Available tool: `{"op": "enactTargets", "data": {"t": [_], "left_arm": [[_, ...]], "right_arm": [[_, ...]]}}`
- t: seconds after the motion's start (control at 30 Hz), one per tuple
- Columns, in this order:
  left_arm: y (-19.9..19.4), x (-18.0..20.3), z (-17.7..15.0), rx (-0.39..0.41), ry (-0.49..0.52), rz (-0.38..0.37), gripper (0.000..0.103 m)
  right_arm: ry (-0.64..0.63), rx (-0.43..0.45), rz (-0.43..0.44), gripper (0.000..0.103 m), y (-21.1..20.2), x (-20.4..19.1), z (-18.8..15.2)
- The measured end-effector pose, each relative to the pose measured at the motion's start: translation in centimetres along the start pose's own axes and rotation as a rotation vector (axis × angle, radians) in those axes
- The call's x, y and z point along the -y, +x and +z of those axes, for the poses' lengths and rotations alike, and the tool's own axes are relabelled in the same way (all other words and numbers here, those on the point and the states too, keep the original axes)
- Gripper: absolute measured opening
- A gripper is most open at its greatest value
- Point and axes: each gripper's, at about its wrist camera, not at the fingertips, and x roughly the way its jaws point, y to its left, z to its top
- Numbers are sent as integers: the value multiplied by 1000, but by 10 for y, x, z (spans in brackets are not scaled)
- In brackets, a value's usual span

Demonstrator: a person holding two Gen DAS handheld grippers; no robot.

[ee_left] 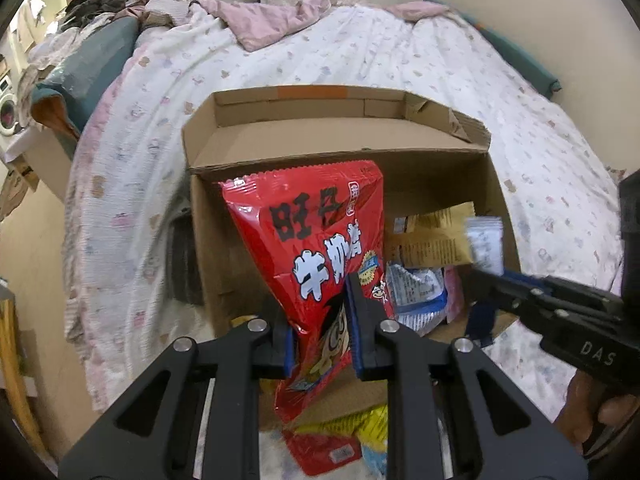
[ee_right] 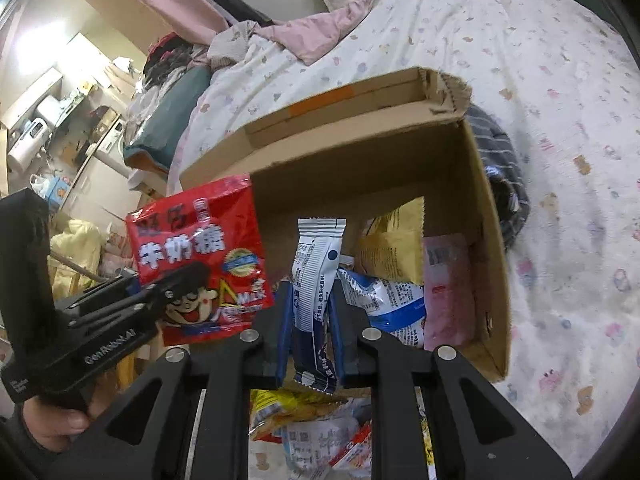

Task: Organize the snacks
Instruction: 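Carry the red bag and white-blue packet over the box with both grippers, then open both grippers to release the red bag and white-blue packet into the box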

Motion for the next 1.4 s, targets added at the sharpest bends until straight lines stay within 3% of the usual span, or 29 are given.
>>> {"op": "enactTargets", "data": {"t": [0.13,0.2,0.43,0.6,0.83,0.93,1.0,1.07,1.13,1.4], "left_arm": [[1,15,3,54,92,-3,18],[9,22,3,34,126,16,18],[24,26,2,-14,130,14,18],[27,23,1,-39,108,1,19],[32,14,2,-64,90,38,19],[31,12,3,-60,87,53,25],[30,12,2,-49,88,78,36],[28,11,3,-37,91,95,56],[25,10,4,-27,90,85,62],[9,7,10,29,71,69,63]], "right_arm": [[-2,-9,11,18,14,1,-3],[-16,-27,0,18,23,1,-3],[-93,-83,-73,18,44,-3,-6],[-62,-93,-56,18,48,1,-5],[-37,-98,-49,18,47,6,-5],[-36,-102,-50,18,47,7,-5],[-35,-99,-47,18,45,7,-5],[-36,-90,-49,18,44,7,-5],[-55,-57,-59,18,39,5,-4],[-51,-23,-59,18,30,7,-4]]}}
